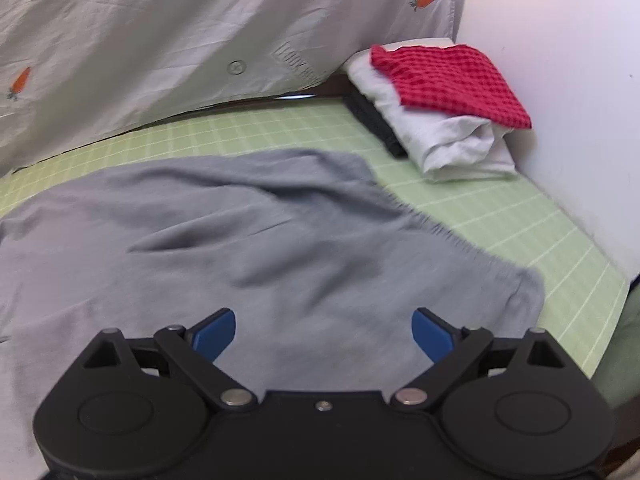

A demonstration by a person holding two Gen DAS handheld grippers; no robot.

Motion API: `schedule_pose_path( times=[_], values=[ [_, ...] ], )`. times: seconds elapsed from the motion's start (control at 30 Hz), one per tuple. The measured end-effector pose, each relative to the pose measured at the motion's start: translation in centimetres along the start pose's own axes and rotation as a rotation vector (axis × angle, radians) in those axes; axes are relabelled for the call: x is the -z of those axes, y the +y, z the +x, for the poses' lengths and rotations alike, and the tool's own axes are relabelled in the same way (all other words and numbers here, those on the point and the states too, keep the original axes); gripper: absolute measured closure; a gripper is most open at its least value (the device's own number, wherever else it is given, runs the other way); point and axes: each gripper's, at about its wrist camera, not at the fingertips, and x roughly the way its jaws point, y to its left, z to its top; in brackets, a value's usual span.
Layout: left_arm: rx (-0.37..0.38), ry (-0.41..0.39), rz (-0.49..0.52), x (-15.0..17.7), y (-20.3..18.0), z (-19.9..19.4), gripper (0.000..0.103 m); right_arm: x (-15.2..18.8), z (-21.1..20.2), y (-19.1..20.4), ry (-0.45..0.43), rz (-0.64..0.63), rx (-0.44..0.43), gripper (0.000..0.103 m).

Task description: Fold clothes

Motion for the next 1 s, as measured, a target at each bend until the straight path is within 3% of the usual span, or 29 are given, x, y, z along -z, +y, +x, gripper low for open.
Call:
schedule_pose_path(
  times=[0.23,0.3,0.33,0.37,0.4,0.53,0.67,0.73,0.77,0.87,1.0],
  values=[
    [0.034,0.036,0.184,-1.6,-2.8,4.1,0.044,2.4,-2.3,3.9,0.029,-0.015,0.022,0.007],
    [0.038,0.041,0.221,-1.3,-3.5,4.6,0.064,2.7,-2.7,3.9,0.042,-0.016,0.022,0.007],
    [0.045,0.038,0.227,-1.1,-3.8,4.6,0.085,2.9,-2.8,3.8,0.047,-0.014,0.025,0.007],
    [0.053,0.035,0.228,-0.8,-4.0,4.6,0.096,3.0,-2.9,3.7,0.053,-0.011,0.027,0.007],
    [0.065,0.026,0.23,-0.6,-4.3,4.4,0.098,3.1,-2.9,3.4,0.059,-0.006,0.026,0.007],
    [0.057,-0.008,0.275,1.2,-6.0,2.3,0.098,3.1,-2.5,2.3,0.077,0.014,-0.01,0.007],
    [0.08,0.008,0.314,4.5,-7.9,0.0,0.096,2.8,-1.6,1.8,0.09,-0.017,-0.043,0.007],
    [0.084,0.047,0.375,6.9,-9.2,-0.1,0.091,2.4,-1.0,1.5,0.097,-0.039,-0.07,0.007],
    [0.077,0.062,0.406,8.0,-9.9,0.0,0.082,2.2,-0.7,1.4,0.102,-0.049,-0.087,0.007],
    [0.052,0.047,0.462,9.8,-11.2,-0.8,0.074,1.9,0.3,1.4,0.122,-0.083,-0.127,0.007],
    [0.104,0.059,0.402,9.5,-10.4,-2.1,0.072,1.8,1.0,1.7,0.137,-0.112,-0.165,0.007]
  ],
)
